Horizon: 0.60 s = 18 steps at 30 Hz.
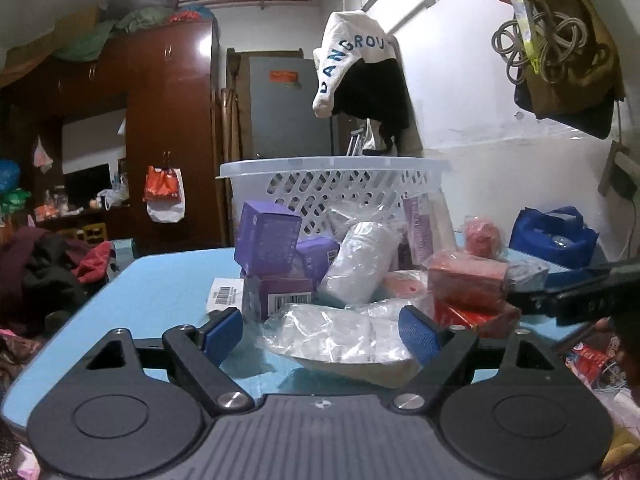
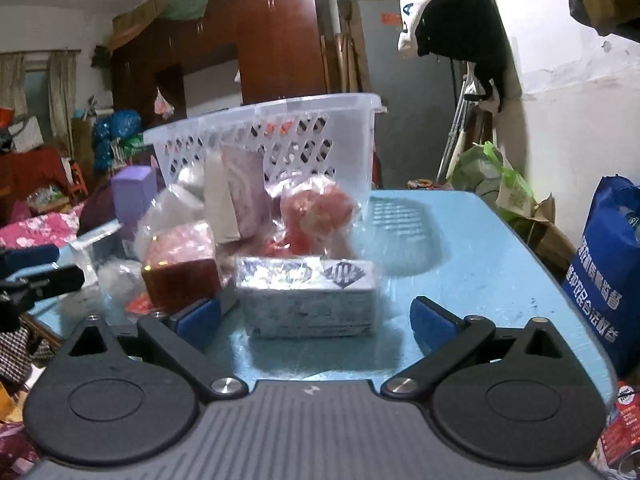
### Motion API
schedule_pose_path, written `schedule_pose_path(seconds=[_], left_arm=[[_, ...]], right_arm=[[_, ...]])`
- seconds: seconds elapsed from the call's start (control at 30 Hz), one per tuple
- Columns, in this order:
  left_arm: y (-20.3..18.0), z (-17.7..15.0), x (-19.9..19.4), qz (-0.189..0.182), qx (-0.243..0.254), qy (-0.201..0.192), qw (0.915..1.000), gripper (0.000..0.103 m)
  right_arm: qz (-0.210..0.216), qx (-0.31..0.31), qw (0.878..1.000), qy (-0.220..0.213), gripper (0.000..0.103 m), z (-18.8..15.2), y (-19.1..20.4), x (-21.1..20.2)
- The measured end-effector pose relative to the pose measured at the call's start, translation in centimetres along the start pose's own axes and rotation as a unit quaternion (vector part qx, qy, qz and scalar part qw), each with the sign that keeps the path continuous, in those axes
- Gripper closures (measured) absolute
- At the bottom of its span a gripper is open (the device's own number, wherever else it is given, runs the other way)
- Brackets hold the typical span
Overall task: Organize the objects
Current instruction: 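Grasp the clear plastic bag with left while right grasps the silver-white box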
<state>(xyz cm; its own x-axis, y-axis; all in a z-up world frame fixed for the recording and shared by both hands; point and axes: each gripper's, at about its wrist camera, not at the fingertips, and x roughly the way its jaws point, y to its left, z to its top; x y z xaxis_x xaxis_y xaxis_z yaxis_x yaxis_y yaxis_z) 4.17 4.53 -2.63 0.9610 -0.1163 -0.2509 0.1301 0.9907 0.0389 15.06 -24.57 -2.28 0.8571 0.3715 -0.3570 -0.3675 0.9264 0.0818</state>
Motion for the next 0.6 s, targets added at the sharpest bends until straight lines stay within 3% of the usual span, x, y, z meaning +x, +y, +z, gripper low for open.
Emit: schedule_pose_path(seconds=[0.33,0.47,0.57,0.6], left_arm=[[0.4,-1.5,0.3,-0.05,-0.03,-0.007,0.9983,0.015],[0.2,-1.9,0.7,-0.045,-0.031,0.003,0.9985,0.016],[0.6,-1.9,0.6,-0.053,-0.05,0.0,0.9973,0.034],[0.8,-1.8,0.5,-0.058,-0.057,-0.001,0.9966,0.047]], right_arm=[[-0.019,-0.018,1.0,-0.001,0.001,-0.6,0.6,0.2],[-0.025,-0.018,1.0,-0.002,0.005,-0.5,0.7,0.5],[-0.029,-0.02,0.999,-0.005,0.017,-0.5,0.7,0.4],[-0.03,-0.02,0.999,-0.006,0.019,-0.5,0.8,0.4]])
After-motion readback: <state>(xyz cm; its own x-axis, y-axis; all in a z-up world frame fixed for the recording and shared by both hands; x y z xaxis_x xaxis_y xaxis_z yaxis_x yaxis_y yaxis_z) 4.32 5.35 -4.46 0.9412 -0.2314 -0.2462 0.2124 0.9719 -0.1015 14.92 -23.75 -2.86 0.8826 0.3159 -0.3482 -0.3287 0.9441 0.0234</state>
